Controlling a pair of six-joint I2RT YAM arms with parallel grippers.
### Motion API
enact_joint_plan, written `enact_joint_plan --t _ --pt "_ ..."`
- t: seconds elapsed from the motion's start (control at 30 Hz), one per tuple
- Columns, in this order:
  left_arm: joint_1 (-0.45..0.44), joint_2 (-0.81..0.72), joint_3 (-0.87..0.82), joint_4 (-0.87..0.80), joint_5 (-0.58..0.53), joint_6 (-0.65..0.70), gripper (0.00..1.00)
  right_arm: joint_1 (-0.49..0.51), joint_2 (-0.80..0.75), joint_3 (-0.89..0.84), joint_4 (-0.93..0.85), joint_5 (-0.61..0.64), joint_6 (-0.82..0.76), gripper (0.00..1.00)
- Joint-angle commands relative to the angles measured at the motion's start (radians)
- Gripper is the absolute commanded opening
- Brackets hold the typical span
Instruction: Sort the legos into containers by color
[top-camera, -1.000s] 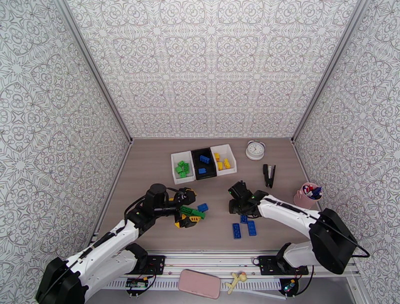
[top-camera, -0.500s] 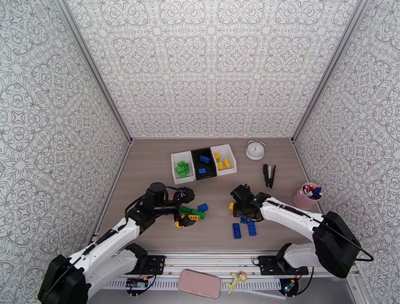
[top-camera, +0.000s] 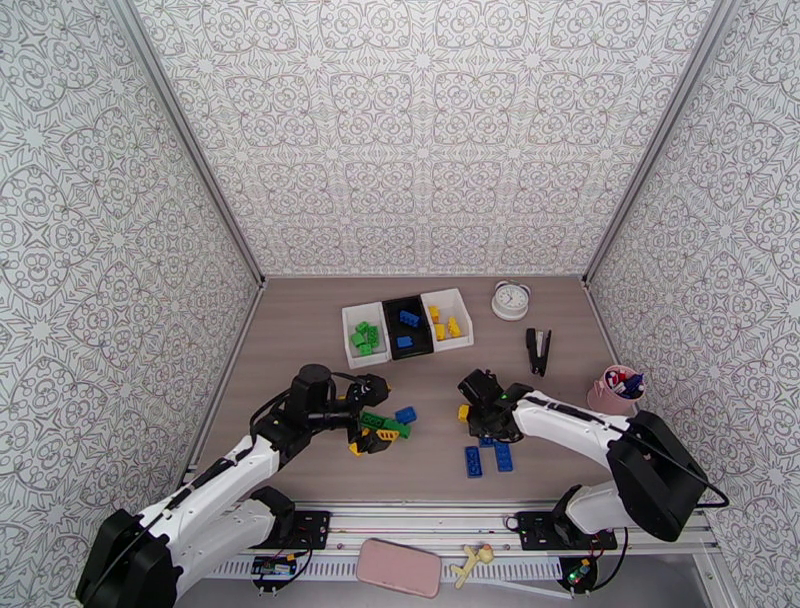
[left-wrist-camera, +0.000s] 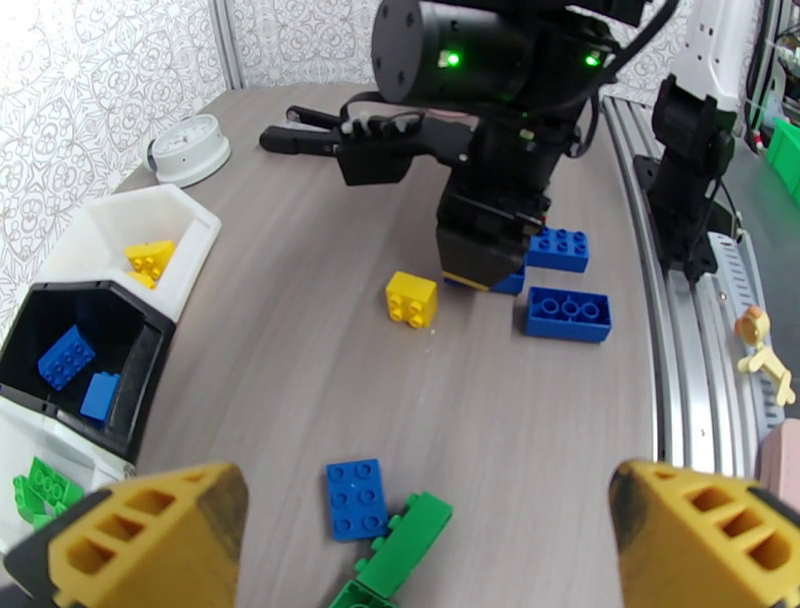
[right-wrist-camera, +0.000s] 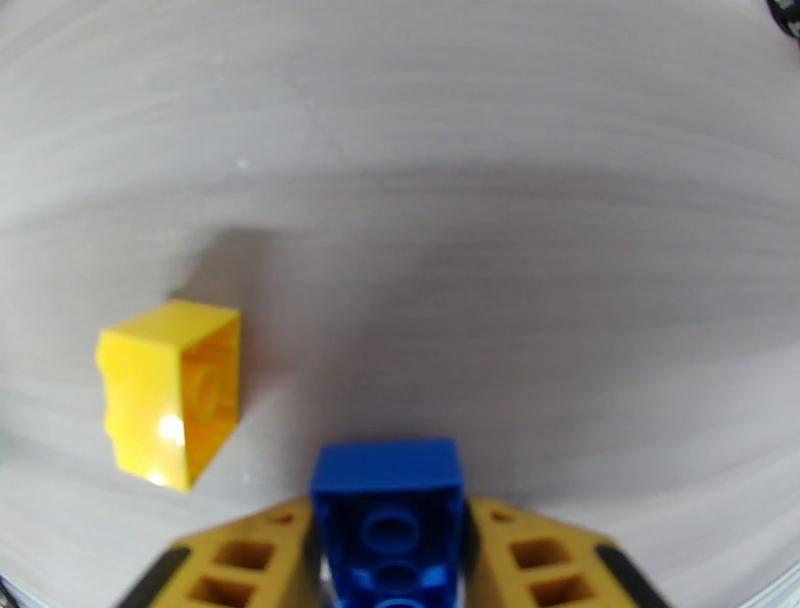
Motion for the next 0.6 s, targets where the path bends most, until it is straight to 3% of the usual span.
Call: enact_joint_plan --t 0.0,0.33,0.57 --pt "0.006 -0.003 0.009 0.016 0.013 -0.009 1.00 -0.007 -0.035 0.003 0.014 0.003 -0.008 0.34" --pt "0.009 -0.033 -0.002 0.041 -0.001 -0.011 1.00 -0.009 -0.094 0.104 0.011 0.061 -0.078 0.31" --pt "0.014 -0.057 -0.004 0.025 -0.058 -0.005 1.00 -0.012 -0.026 0.242 0.113 0.064 -0.173 0.30"
